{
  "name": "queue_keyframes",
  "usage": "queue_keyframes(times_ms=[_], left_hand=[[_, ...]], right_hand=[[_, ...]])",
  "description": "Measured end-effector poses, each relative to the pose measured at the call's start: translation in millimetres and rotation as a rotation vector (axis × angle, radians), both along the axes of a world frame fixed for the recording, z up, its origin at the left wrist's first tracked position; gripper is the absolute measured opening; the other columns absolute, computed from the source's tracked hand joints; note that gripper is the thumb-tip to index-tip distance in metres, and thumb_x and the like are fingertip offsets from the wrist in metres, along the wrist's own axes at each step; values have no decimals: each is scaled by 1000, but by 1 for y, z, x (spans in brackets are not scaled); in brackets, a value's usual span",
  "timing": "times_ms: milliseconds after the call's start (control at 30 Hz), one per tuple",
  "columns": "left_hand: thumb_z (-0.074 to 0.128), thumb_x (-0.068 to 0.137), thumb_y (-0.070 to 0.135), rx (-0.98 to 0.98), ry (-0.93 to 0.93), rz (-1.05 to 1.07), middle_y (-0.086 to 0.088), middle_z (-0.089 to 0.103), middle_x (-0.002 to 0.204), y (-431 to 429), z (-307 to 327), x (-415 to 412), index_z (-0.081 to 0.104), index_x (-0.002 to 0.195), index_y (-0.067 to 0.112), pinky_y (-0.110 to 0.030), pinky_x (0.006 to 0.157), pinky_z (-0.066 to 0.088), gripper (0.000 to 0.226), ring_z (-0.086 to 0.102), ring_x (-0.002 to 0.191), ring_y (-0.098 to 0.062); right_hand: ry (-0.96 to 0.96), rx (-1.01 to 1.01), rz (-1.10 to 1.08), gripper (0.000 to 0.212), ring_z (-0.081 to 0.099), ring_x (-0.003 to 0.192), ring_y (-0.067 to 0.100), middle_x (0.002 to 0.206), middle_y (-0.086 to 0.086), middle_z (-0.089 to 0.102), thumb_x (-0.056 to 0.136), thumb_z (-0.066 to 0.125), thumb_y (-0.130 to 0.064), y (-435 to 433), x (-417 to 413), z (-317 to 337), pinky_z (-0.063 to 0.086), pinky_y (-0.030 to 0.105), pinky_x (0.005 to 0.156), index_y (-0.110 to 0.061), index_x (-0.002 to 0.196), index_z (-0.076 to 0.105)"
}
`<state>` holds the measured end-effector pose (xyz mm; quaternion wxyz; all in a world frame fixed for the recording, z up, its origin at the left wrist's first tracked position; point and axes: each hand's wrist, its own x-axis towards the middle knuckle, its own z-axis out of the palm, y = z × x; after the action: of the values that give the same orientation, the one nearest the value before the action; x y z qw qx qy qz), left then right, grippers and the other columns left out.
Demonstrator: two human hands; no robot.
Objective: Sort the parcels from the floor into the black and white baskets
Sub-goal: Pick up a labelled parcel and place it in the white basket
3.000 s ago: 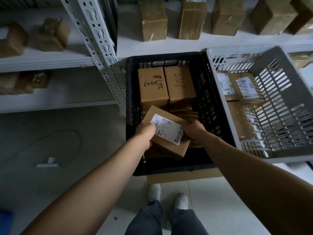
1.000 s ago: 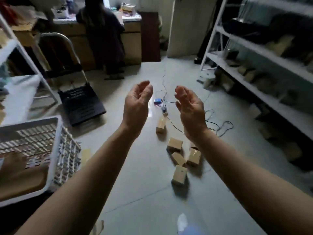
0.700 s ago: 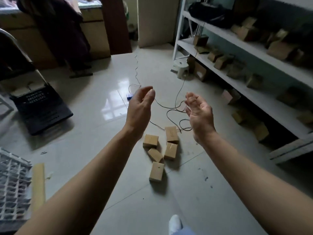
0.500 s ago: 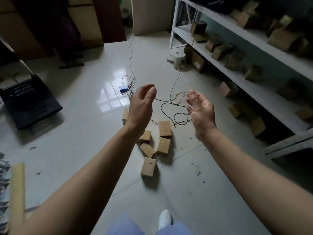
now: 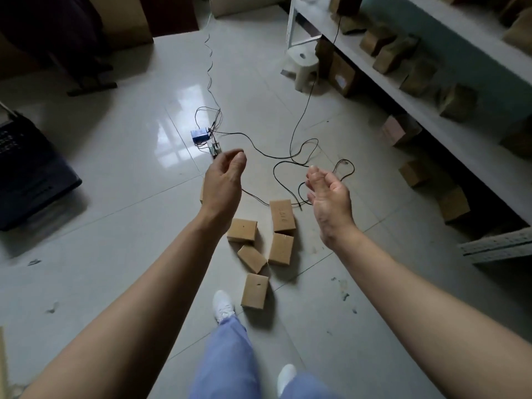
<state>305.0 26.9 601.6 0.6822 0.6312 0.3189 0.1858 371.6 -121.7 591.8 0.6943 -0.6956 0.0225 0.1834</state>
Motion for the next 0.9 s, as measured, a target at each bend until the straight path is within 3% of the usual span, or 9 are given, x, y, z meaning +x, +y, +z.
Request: queue_keyframes(times_ms=[100,233,300,433,633,800,900], left_hand=[[48,98,24,-29,66,52,-5,63,118,54,-31,23,59,116,15,-22,88,40,23,55,110,-14],[48,97,27,-88,177,110,-3,62,116,112,-83,51,59,107,20,-21,77,41,17,55,107,-15],[48,96,28,-108,227,141,-5,62,114,135,-114,67,59,106,19,-23,79,41,17,55,106,-16],[48,96,27,-107,282,260,-2,60,105,174,-190,92,59,99,18,-19,68,41,15,55,98,-15],[45,96,26,-86,452,264,-2,60,108,183,-359,108,57,100,19,-26,83,39,14,56,105,-18],[42,98,27,-76,603,150,0,57,100,166,-508,120,58,111,8,-26,77,37,28,52,93,-14],[43,98,28,-81,667,106,2,55,94,156,-586,126,58,105,9,-27,76,37,25,50,88,-13]], right_hand=[[15,-71,17,11,56,95,5,92,-11,61,93,56,-30,46,30,-31,43,22,92,-21,97,59],[51,-176,65,24,53,85,0,87,-12,58,94,55,-33,101,66,-83,42,14,79,-14,108,59],[81,-215,83,23,54,84,-1,87,-12,59,94,54,-34,124,82,-115,42,12,74,-16,106,59],[162,-268,142,21,55,94,9,89,-8,59,94,54,-34,161,115,-195,41,22,84,-16,103,58],[308,-393,249,25,53,93,9,96,-7,58,94,50,-41,170,143,-360,40,29,85,-20,107,58],[384,-564,309,23,46,75,1,84,-12,52,94,47,-46,155,156,-504,35,24,65,-25,101,51],[452,-639,338,35,45,77,7,92,-8,52,94,46,-45,149,158,-580,33,25,76,-18,115,55]])
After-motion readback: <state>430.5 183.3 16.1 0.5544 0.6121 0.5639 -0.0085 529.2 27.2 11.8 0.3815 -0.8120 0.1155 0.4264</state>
